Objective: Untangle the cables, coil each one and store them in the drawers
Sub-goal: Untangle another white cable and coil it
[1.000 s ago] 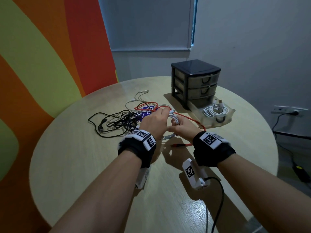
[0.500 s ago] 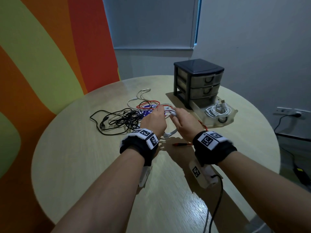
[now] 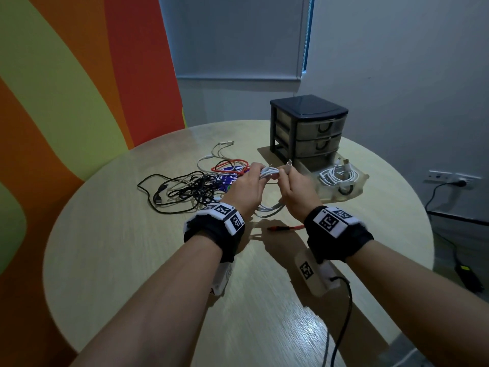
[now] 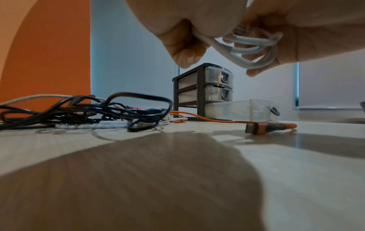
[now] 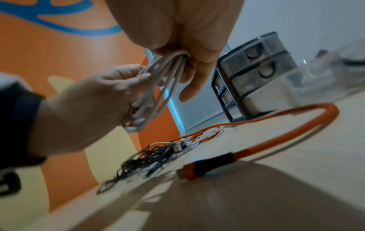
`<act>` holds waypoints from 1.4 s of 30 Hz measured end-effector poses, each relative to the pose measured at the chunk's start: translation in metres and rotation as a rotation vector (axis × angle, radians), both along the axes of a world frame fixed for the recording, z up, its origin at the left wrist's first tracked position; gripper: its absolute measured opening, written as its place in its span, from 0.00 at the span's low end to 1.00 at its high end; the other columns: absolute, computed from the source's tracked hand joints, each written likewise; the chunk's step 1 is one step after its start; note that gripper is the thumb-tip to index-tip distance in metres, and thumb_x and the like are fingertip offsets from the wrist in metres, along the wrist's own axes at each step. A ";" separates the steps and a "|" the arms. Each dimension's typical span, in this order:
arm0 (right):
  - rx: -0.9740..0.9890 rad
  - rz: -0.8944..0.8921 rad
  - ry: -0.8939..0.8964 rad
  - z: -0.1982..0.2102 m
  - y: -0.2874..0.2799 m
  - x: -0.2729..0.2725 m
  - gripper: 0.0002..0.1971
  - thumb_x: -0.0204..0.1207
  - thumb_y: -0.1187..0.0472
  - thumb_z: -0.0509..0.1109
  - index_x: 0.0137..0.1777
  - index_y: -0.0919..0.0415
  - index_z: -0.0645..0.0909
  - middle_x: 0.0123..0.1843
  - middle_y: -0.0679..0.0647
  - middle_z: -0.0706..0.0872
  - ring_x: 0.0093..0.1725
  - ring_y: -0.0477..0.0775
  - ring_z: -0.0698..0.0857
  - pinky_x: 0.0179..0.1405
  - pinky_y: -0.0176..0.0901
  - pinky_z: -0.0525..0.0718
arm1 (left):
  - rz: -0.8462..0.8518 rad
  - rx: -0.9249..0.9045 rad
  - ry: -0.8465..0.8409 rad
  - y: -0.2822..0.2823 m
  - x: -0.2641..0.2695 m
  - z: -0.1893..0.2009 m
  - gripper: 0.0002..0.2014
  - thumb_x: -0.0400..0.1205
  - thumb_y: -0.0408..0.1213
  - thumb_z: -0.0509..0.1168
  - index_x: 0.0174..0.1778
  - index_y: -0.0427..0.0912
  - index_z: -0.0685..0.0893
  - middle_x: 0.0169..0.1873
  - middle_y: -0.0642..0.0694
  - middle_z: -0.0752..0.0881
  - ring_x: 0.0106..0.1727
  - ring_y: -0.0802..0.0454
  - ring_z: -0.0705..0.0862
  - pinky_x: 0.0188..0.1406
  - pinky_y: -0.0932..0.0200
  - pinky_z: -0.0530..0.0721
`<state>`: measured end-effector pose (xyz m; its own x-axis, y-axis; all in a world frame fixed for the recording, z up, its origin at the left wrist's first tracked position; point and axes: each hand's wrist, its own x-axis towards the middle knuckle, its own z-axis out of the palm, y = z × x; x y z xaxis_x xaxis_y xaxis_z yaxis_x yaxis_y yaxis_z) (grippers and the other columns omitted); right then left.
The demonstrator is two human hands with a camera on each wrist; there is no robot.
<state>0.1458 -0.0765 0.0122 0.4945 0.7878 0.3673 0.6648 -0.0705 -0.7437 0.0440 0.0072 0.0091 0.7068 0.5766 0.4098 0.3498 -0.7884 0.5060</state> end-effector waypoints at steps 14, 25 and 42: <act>-0.185 0.019 0.012 0.007 -0.009 0.019 0.17 0.86 0.59 0.52 0.58 0.64 0.81 0.57 0.59 0.86 0.56 0.55 0.80 0.40 0.38 0.66 | -0.090 0.091 -0.032 0.006 0.003 -0.008 0.12 0.86 0.35 0.56 0.57 0.32 0.80 0.49 0.36 0.85 0.50 0.40 0.82 0.45 0.63 0.70; 0.095 -0.341 0.339 0.007 0.015 0.050 0.19 0.86 0.58 0.49 0.60 0.71 0.75 0.55 0.70 0.83 0.57 0.69 0.82 0.60 0.61 0.78 | -0.065 -0.048 0.187 0.003 -0.003 -0.008 0.23 0.79 0.61 0.59 0.51 0.43 0.79 0.33 0.50 0.81 0.35 0.54 0.79 0.36 0.57 0.77; 0.212 -0.279 0.491 0.005 0.005 0.062 0.15 0.85 0.59 0.51 0.38 0.57 0.73 0.30 0.53 0.73 0.29 0.51 0.72 0.32 0.46 0.74 | 0.006 -0.163 0.210 0.007 0.002 -0.011 0.07 0.83 0.41 0.62 0.52 0.43 0.73 0.31 0.46 0.81 0.35 0.45 0.81 0.39 0.51 0.80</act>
